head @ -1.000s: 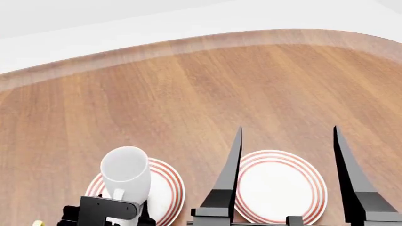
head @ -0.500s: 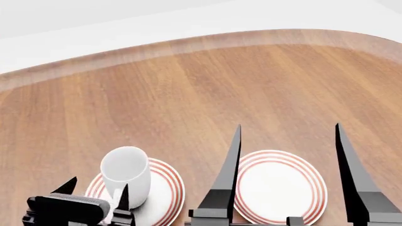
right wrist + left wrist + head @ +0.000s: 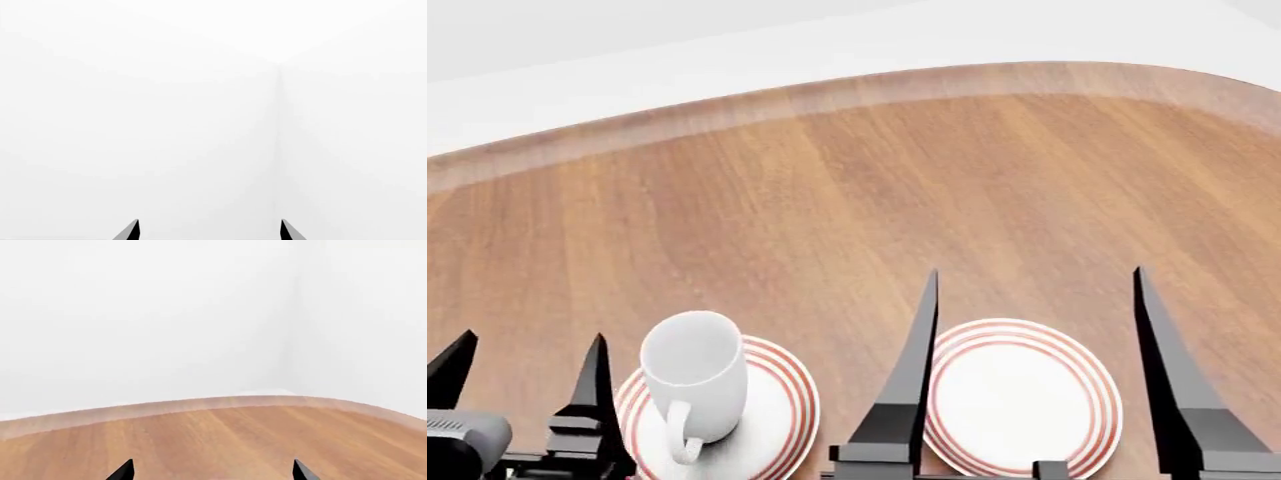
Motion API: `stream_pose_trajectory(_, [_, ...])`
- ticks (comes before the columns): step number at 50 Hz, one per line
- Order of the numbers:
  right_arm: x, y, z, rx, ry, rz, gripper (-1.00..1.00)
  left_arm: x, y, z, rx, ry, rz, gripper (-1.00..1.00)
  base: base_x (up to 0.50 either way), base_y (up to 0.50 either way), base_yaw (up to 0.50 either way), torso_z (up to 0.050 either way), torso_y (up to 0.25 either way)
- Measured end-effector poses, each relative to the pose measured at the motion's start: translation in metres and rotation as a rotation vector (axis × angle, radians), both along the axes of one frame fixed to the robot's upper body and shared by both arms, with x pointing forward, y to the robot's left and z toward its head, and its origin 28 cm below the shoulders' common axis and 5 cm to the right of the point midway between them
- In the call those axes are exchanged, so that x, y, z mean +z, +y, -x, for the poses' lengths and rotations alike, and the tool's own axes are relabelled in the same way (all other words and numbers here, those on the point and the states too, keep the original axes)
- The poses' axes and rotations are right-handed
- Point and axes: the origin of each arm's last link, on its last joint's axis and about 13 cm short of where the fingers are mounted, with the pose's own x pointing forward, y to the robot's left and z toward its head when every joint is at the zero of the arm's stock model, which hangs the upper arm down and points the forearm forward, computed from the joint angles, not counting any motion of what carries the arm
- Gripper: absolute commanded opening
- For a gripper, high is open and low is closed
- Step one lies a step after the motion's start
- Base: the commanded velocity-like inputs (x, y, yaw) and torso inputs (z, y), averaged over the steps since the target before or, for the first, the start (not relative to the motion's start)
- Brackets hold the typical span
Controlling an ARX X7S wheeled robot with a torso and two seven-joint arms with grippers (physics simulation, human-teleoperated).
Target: Put the white mug on the left plate.
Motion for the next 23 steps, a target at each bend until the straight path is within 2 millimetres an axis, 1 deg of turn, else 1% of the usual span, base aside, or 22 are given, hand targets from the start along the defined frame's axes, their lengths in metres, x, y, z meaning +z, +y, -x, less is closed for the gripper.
stream_pose_trajectory(5, [-0.001,0.000,0.000,0.001,0.002,-0.001,1.00,0.012,0.002,0.009,0.003,-0.034,0.020,1.00,0.00,0.00,0.00,0.000,0.000])
stream_pose_trajectory(12, [-0.002,0.000,-0.001,0.001,0.006,-0.003,1.00,0.024,0.004,0.017,0.001,-0.067,0.038,1.00,0.00,0.00,0.00,0.000,0.000])
stream_pose_trajectory(23, [-0.004,0.000,-0.001,0.002,0.010,-0.006,1.00,0.034,0.004,0.024,-0.007,-0.095,0.053,1.00,0.00,0.00,0.00,0.000,0.000])
